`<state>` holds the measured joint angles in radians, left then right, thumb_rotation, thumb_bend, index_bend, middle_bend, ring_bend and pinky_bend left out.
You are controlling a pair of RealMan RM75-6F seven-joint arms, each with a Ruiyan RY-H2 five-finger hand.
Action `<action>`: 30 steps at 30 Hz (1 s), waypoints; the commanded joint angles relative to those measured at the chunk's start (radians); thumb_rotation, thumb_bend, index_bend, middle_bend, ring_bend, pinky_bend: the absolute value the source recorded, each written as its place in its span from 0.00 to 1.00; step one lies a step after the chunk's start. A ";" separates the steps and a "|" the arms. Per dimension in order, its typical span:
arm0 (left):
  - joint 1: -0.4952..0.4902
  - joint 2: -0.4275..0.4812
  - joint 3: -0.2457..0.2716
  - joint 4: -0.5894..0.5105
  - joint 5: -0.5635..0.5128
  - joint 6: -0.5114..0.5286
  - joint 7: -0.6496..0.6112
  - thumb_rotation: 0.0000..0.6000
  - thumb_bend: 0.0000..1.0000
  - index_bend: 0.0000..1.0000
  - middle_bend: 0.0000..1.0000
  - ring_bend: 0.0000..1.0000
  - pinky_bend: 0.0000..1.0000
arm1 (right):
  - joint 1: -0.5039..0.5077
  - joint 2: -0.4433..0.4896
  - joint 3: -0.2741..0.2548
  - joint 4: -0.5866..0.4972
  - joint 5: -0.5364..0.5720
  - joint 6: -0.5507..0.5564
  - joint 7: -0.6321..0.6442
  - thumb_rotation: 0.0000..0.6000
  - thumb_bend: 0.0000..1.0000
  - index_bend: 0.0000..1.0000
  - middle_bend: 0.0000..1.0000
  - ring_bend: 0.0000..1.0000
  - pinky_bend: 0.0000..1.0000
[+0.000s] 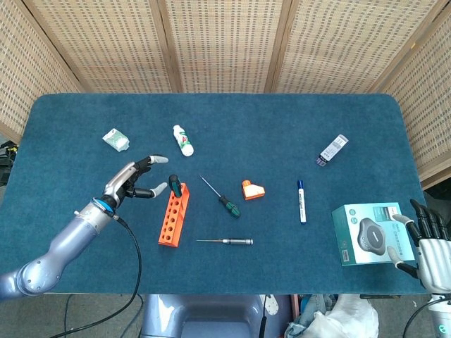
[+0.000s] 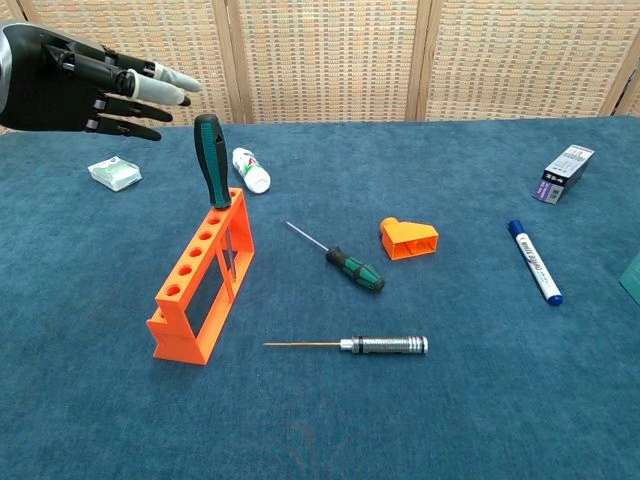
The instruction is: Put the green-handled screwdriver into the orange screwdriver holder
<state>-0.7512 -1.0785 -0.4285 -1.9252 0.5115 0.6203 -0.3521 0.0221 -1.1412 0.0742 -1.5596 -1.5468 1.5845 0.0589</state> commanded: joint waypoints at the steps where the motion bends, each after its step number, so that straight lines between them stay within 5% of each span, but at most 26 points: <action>1: -0.002 0.002 0.001 0.008 0.018 -0.032 -0.019 1.00 0.37 0.21 0.08 0.00 0.00 | 0.000 0.000 0.000 0.000 0.000 -0.001 -0.001 1.00 0.27 0.23 0.00 0.00 0.00; 30: 0.034 0.010 -0.012 0.005 0.228 -0.179 -0.150 1.00 0.38 0.20 0.08 0.00 0.00 | 0.000 0.000 0.002 0.001 0.003 -0.001 0.002 1.00 0.27 0.23 0.00 0.00 0.00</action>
<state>-0.7187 -1.0687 -0.4415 -1.9196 0.7359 0.4417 -0.4994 0.0221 -1.1415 0.0758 -1.5585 -1.5435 1.5838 0.0612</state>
